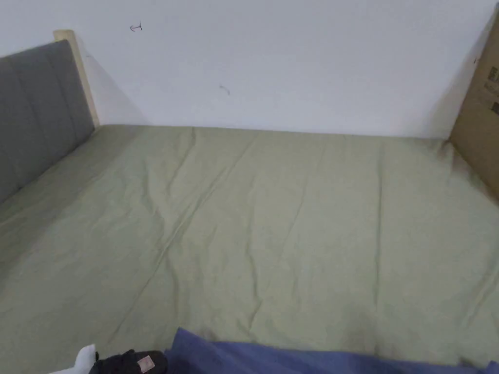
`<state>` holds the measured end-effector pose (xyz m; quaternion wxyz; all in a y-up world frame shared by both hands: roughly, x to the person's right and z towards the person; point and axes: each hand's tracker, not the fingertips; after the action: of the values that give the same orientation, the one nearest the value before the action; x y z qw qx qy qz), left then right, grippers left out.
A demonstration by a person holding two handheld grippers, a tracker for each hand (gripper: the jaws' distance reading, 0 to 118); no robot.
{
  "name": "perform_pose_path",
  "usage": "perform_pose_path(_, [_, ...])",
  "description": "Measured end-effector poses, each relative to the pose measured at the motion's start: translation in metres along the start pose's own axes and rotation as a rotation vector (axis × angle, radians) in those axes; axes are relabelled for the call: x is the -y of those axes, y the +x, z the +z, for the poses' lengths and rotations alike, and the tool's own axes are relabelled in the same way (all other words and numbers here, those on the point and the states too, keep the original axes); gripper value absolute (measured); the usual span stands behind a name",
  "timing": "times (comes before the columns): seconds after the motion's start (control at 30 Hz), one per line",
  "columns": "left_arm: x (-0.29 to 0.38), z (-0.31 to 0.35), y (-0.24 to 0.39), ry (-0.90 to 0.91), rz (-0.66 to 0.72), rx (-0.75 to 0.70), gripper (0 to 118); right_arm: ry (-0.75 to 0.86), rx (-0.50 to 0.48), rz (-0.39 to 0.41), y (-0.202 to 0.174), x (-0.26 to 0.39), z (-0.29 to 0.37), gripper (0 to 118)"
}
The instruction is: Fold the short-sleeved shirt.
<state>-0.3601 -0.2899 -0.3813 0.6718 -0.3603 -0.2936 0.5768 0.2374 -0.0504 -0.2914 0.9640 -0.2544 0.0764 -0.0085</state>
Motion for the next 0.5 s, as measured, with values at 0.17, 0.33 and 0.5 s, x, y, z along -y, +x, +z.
perform_pose_path(0.17, [0.000, -0.050, -0.006, -0.122, -0.073, -0.147, 34, -0.046, -0.025, 0.027, -0.016, 0.000, -0.019, 0])
perform_pose_path(0.33, [-0.002, -0.071, 0.022, -0.252, -0.233, -0.434, 5, -0.066, -0.069, 0.021, -0.028, -0.004, -0.024, 0])
perform_pose_path(0.5, [0.013, -0.059, 0.106, -0.170, -0.600, -0.782, 6, -0.054, -0.081, 0.081, -0.029, -0.004, -0.018, 0])
